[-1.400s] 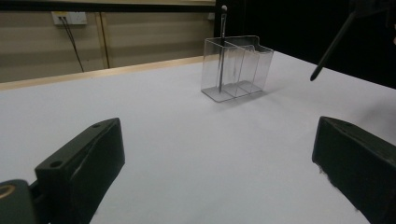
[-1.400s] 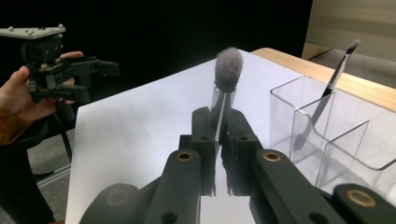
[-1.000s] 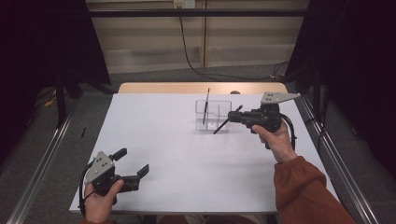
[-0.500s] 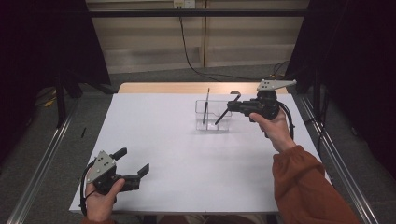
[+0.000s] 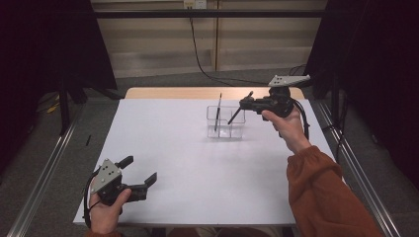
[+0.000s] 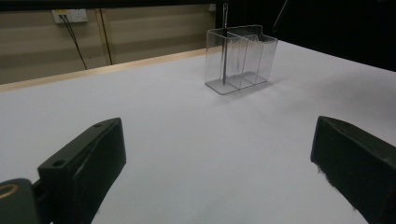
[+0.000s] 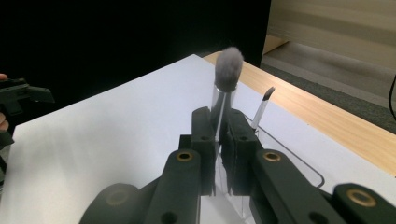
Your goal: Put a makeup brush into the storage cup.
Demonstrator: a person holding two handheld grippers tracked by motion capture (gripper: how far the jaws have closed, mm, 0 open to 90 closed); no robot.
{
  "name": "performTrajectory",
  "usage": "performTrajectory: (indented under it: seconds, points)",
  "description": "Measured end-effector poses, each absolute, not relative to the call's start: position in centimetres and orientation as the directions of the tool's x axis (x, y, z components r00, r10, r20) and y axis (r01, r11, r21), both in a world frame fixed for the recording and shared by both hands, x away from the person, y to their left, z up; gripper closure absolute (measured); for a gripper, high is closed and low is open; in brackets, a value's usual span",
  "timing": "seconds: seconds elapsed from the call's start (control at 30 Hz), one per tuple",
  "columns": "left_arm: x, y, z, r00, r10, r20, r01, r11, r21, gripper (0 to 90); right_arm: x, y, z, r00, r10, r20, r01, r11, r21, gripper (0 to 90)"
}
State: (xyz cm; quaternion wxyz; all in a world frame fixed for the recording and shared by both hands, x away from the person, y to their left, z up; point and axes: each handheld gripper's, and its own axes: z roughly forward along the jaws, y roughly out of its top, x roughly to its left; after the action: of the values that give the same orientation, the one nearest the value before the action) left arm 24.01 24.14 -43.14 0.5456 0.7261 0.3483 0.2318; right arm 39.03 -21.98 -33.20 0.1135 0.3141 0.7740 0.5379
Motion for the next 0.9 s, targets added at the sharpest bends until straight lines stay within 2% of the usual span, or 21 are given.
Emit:
performTrajectory:
  seconds: [0.47, 0.9]
  points:
    - [24.0, 24.4, -43.0, 0.646, 0.763, -0.019, 0.242, -0.18, 0.953, 3.5, 41.5, -21.0, -31.9, -0.762, 0.631, 0.144, 0.372, 0.245, 0.896, 83.8]
    - [24.1, 24.3, -43.1, 0.657, 0.754, -0.022, 0.243, -0.184, 0.952, 3.5, 43.3, -18.6, -31.2, -0.768, 0.632, 0.101, 0.387, 0.333, 0.86, 83.8]
